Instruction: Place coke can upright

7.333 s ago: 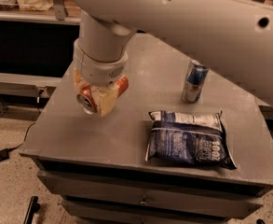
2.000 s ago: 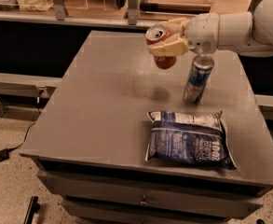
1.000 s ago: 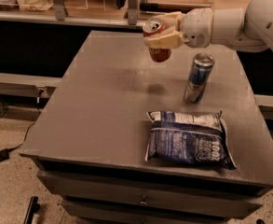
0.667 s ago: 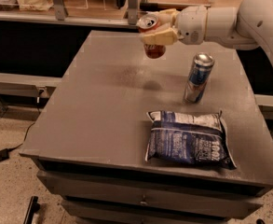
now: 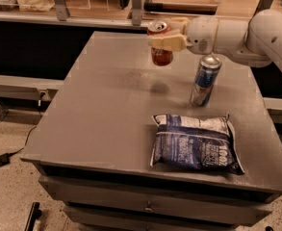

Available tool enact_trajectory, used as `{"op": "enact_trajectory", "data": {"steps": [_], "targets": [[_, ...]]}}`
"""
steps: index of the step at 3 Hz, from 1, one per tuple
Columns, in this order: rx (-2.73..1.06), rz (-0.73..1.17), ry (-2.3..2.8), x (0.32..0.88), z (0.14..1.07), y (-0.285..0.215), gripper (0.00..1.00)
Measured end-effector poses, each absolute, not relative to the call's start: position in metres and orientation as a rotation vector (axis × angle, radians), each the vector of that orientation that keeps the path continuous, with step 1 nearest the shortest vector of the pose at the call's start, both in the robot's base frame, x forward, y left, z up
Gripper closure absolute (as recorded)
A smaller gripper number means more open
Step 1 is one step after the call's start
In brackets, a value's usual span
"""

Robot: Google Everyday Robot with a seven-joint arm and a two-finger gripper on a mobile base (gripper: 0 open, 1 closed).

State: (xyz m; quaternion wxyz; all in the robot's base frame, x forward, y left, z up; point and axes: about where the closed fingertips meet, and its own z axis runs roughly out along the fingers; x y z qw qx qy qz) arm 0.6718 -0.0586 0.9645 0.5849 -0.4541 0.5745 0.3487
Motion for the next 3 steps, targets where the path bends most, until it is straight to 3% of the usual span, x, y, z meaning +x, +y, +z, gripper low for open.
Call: {"op": "enact_trajectory", "data": {"steps": [3], "targets": [[-0.979, 0.864, 1.386, 0.6694, 0.9534, -0.0724, 1.0]]}}
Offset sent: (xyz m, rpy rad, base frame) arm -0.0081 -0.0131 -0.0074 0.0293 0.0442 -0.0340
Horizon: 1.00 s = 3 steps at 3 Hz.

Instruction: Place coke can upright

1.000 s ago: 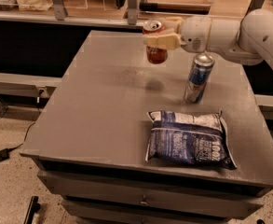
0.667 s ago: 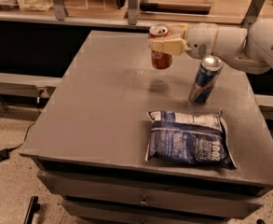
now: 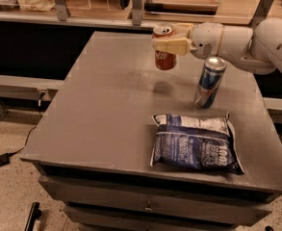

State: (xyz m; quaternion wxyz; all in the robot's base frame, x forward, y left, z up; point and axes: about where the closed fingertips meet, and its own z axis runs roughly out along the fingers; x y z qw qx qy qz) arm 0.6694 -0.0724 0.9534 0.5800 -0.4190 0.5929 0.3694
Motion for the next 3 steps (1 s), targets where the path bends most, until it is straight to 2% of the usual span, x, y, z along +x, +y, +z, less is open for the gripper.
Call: {"op": "enact_trajectory", "data": {"steps": [2, 3], "targets": [[-0.924, 0.936, 1.39, 0.684, 0.939, -0.079, 0.98], [-0.89, 0.963, 1.403, 0.685, 0.927, -0.087, 0.67]]}}
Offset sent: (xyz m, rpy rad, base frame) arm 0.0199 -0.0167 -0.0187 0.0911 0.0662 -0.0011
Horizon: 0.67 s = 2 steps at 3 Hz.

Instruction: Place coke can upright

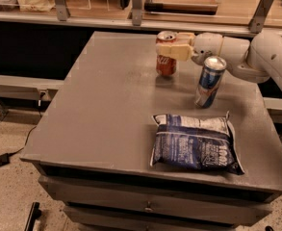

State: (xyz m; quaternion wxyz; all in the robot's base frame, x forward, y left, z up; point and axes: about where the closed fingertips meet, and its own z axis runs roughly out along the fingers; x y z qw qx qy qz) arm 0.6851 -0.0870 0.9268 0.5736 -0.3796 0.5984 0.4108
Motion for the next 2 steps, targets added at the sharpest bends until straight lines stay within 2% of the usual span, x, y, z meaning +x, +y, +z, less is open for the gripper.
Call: {"op": "enact_trajectory", "data": {"steps": [2], "targets": [[-0.875, 0.984, 1.424, 0.683, 0.907, -0.0947, 0.21]]}}
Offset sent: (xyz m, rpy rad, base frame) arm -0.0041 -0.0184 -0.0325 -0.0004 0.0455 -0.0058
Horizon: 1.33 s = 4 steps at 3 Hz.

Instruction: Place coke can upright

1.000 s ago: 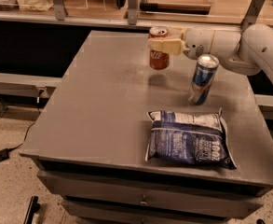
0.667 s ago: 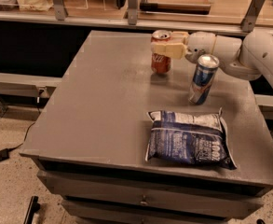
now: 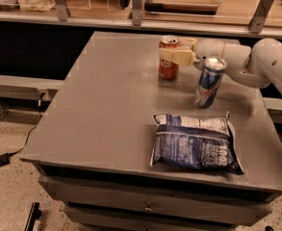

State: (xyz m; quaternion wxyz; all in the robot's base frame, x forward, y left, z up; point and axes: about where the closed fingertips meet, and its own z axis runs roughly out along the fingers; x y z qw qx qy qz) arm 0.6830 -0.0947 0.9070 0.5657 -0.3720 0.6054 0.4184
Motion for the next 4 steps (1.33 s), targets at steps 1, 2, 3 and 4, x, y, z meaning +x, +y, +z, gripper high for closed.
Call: {"op": "enact_trajectory", "data": {"steps": [1, 2, 3, 4], "targets": [[-0.875, 0.977, 1.435, 0.68, 0.902, -0.099, 0.0], [-0.875, 0.977, 1.435, 0.68, 0.902, -0.099, 0.0], [-0.898, 0.93, 1.45, 0.677, 0.917, -0.105, 0.0], [-0.937, 0.87, 1.461, 0.672, 0.943, -0.109, 0.0]]}}
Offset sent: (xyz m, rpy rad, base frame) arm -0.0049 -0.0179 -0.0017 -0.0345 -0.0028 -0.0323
